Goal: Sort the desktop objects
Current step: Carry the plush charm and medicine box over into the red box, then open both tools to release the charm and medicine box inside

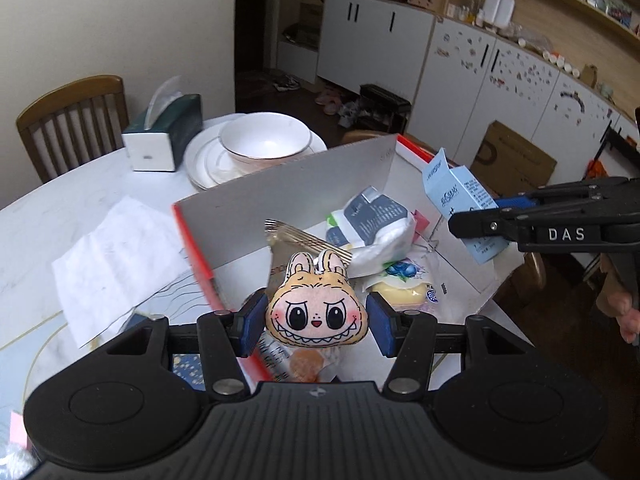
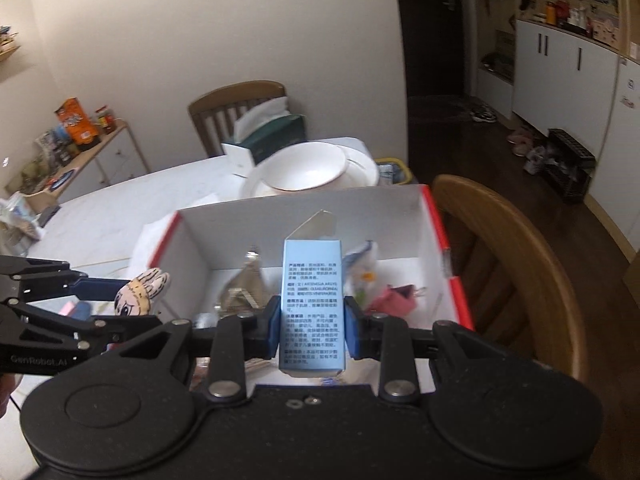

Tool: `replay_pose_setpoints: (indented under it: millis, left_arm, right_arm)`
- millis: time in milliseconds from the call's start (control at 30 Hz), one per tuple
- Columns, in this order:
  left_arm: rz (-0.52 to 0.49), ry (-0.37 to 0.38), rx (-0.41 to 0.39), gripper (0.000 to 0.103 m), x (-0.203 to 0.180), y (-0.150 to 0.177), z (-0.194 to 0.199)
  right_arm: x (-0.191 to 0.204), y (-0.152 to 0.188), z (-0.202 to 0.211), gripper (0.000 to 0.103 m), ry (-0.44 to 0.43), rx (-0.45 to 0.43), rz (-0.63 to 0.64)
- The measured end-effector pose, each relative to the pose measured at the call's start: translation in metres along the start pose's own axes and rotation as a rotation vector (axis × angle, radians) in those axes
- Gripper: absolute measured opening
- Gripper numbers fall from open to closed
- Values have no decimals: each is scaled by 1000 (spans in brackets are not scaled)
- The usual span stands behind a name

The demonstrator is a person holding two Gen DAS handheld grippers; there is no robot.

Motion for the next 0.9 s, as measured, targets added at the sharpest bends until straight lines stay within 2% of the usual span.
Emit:
replay_pose_setpoints:
  millis: [200, 533, 900]
  left_arm:
    - [-19, 16, 39, 53, -13, -4, -25]
    - [-66, 44, 141, 53, -28, 2, -64]
    - [-128, 63, 245, 53, -36, 10, -92]
  right_arm:
    - [-21, 9, -17, 30, 44, 32, -31]
    - [-30, 23, -37, 30, 85, 78, 7]
    - [-32, 39, -48, 30, 85, 142, 24]
Point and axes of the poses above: each gripper's, at about its wrist camera, not at the fingertips, and z roughly against the way its jaws point, x to its left, y to its underside, the point moved 7 cm from there along -z, roughly the way its jaws point, and after that the axes turned 5 degrees about -x, right-handed, at the moved point
